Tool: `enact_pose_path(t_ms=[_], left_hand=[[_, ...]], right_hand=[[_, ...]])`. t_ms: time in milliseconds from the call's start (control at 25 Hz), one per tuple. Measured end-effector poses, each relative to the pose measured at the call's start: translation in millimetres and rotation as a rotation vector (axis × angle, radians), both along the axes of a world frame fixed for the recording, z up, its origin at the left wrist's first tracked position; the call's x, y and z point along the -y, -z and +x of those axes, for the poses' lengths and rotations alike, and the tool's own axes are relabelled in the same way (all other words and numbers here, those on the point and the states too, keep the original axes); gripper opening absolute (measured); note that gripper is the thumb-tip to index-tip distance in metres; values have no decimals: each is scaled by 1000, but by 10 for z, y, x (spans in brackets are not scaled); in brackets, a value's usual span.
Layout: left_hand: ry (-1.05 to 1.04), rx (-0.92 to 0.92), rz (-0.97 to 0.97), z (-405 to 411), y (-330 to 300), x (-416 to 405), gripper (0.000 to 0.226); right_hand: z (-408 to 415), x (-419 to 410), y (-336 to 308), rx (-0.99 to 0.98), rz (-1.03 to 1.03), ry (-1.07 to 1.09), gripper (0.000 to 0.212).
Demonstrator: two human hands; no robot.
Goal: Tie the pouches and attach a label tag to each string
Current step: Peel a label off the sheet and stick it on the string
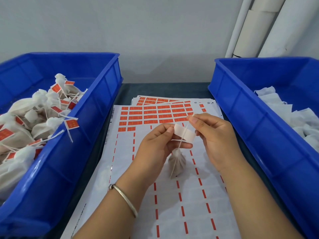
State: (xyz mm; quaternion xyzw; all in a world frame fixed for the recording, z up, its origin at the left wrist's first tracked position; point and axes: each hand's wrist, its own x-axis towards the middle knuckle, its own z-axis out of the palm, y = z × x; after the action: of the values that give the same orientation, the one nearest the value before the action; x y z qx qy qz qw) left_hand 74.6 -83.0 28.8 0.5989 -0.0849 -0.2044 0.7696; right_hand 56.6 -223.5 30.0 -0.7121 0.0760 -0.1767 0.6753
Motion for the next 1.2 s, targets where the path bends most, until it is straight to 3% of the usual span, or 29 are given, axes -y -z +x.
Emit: enact_pose_path(t_ms=[480, 840, 1040, 1200], left_hand=[[25, 138, 53, -48, -11, -11, 25], [-27, 239, 126, -62, 18, 16, 13], [-76, 304, 279, -56, 43, 17, 28], [-123, 398, 347, -42, 25, 12, 45]], right_hand=[[5, 24, 5, 15, 5, 12, 7], [20, 18, 37, 19, -17, 8, 18], [48, 12, 76, -10, 26, 12, 11], [42, 2, 74, -33, 42, -129, 14]])
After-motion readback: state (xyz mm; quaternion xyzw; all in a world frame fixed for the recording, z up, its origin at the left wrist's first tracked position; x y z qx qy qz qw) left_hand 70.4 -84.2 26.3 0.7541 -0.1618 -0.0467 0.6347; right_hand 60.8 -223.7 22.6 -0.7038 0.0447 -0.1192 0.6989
